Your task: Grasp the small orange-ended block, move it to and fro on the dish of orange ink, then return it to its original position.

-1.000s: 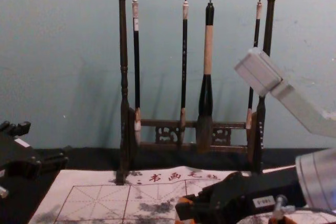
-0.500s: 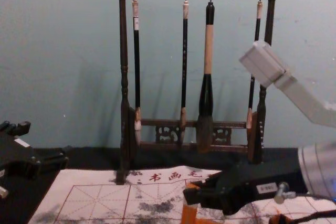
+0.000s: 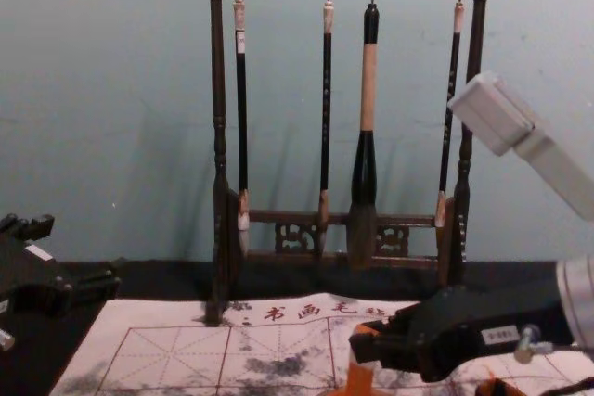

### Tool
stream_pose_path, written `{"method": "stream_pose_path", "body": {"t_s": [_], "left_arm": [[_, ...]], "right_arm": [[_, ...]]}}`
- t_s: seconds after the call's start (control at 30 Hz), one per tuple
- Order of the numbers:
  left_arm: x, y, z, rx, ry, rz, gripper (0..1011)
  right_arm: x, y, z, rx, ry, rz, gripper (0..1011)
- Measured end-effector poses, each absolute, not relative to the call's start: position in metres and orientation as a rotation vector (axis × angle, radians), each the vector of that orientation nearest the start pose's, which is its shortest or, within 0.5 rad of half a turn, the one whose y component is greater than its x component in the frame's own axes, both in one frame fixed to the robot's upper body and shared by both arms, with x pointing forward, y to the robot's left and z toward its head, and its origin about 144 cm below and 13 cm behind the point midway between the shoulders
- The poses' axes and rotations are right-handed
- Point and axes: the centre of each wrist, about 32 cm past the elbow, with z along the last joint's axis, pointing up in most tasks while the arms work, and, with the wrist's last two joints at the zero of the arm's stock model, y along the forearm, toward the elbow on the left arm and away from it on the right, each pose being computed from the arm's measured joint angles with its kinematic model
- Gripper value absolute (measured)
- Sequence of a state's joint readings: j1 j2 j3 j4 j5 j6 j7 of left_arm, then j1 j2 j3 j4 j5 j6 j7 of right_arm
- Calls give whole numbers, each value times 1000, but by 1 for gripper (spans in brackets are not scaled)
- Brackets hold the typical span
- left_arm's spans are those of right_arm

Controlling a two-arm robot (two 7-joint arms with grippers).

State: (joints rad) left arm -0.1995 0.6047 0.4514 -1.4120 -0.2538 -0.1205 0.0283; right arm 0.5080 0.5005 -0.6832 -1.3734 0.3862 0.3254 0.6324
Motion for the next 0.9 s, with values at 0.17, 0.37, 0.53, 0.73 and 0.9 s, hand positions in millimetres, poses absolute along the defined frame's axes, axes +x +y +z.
{"method": "stream_pose_path", "body": {"t_s": [0.17,0.37,0.53,0.73,0.9], "left_arm": [[489,310,1140,305,-285,1248,1010],[489,310,1140,304,-285,1248,1010],[489,310,1140,304,-285,1248,1010],[489,310,1140,304,-285,1248,1010],[489,310,1140,304,-285,1248,1010]], "right_arm": [[547,-229,1198,-469,85,-514,70],[542,-233,1198,-471,86,-515,70],[538,-234,1197,-475,88,-506,70],[534,-233,1196,-478,92,-487,70],[531,-230,1195,-479,95,-470,70]]}}
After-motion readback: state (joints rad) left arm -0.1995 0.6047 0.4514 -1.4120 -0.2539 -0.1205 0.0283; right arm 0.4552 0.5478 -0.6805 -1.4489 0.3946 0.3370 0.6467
